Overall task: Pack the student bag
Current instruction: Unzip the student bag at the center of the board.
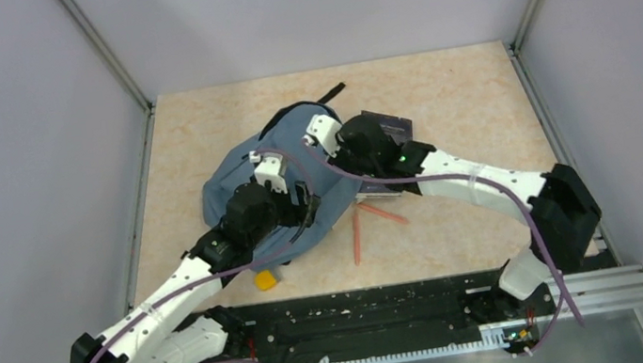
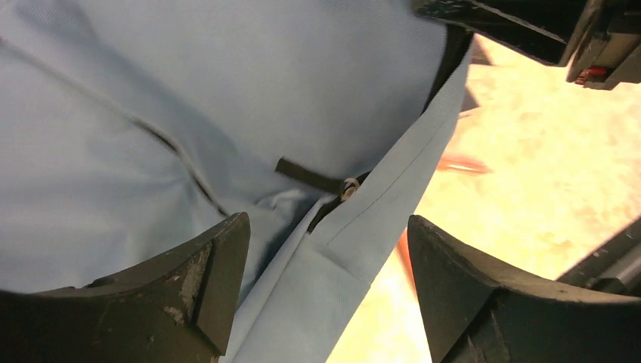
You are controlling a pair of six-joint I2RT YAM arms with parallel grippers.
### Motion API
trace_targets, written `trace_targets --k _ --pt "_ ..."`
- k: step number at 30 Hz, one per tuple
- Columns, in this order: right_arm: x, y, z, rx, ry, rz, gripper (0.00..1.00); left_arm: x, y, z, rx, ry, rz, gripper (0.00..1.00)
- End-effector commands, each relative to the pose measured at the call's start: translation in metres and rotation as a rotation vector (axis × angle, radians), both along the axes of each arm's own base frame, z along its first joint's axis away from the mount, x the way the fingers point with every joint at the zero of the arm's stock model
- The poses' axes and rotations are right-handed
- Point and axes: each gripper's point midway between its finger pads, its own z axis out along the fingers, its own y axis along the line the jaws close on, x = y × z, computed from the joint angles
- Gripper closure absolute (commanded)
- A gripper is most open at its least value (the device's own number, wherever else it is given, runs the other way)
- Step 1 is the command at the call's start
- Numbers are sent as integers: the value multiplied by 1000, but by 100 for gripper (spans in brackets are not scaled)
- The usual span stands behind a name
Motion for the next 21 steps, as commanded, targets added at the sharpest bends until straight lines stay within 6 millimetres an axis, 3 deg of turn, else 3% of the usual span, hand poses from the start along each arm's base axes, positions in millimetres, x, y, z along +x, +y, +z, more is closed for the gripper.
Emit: trace_targets --k 1,12,21 --pt "-4 10 70 303 -120 -39 100 3 -42 35 -107 -128 -200 19" --pt "-24 18 91 578 -80 -35 100 32 -94 56 -171 -155 -320 18" --pt "-32 17 97 690 -46 -60 100 33 -110 56 -215 -156 -354 18"
